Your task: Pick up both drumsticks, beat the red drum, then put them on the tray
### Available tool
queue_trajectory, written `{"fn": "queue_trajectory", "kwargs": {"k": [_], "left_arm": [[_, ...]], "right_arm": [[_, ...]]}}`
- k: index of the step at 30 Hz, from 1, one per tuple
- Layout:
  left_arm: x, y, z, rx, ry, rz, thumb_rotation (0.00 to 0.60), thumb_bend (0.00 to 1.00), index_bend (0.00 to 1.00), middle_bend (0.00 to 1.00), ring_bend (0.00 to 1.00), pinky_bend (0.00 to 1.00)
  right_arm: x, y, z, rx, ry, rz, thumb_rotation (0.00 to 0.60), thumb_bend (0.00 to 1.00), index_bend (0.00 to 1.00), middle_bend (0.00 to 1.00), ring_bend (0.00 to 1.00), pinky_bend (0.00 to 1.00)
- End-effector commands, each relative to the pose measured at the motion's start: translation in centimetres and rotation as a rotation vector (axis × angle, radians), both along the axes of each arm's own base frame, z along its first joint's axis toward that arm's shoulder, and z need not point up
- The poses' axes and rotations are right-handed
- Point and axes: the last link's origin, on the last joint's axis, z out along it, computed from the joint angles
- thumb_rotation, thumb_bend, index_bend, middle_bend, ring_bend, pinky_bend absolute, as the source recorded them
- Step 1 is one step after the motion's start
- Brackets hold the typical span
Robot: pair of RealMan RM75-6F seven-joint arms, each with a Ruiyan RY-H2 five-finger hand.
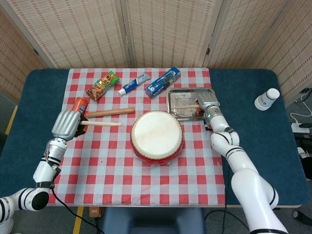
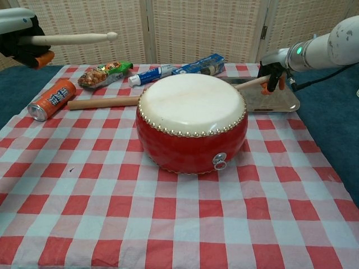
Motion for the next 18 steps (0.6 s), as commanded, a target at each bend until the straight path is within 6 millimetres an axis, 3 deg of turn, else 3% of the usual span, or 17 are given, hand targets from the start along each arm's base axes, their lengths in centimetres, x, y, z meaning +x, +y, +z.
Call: {"fn": "queue_trajectory", "kwargs": {"k": [1,7,18], "left_arm": [[-0.1,0.0,0.1,0.001,-0.002,0.0,0.6,0.82,1.0,1.0,0.98,1.0],[-0.3,0.0,0.2,0.005,-0.001,0.0,0.6,0.82,1.0,1.0,0.98,1.0],[0.1,-0.3,0.5,0.006,-0.016,-0.023,0.6,0.82,1.0,1.0,0.98,1.0]], "right_arm": [[0.2,0.0,-0.6,0.003,0.003,-0.006,0.6,0.21,0.38,0.39,0.25,0.36],[-0.1,-0.1,-0.5,-0.011,0.018,-0.017,0.6,0.14,0.26,0.31,0.2,0.35],[0.7,-0.8,1.8,-0.052,-0.062,0.015,0.6,0.11,0.21,0.3,0.18,0.35]]}}
